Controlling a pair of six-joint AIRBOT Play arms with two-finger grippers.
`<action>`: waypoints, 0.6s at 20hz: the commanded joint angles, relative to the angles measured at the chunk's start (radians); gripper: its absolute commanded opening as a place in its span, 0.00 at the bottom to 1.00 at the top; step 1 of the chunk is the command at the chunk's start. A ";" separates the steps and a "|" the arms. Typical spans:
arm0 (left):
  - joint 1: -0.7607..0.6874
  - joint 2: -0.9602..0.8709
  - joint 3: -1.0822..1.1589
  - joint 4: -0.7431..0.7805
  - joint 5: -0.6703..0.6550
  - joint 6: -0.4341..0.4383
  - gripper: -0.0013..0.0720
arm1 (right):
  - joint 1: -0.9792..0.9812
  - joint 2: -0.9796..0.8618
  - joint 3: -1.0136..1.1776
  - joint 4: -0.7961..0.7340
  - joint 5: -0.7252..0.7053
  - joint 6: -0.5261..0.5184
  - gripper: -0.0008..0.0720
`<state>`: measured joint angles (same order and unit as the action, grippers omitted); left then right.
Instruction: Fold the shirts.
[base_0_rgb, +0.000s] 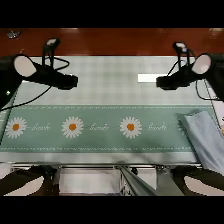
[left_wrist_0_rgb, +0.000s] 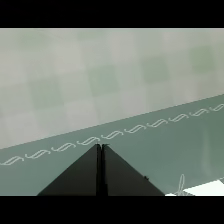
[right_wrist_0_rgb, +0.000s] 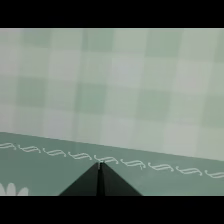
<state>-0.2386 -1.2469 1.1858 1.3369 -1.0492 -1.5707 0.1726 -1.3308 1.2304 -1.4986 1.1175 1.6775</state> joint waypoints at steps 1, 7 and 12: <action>0.008 -0.026 -0.033 0.052 0.006 -0.024 0.05 | 0.040 -0.054 -0.023 -0.108 0.005 0.056 0.06; 0.008 -0.031 -0.034 0.051 0.010 -0.024 0.05 | 0.040 -0.051 -0.023 -0.106 0.016 0.057 0.06; 0.008 -0.037 -0.034 0.051 0.010 -0.024 0.05 | 0.040 -0.051 -0.023 -0.106 0.016 0.057 0.06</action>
<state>-0.2314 -1.2804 1.1526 1.3872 -1.0389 -1.5936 0.2111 -1.3811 1.2076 -1.6009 1.1316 1.7329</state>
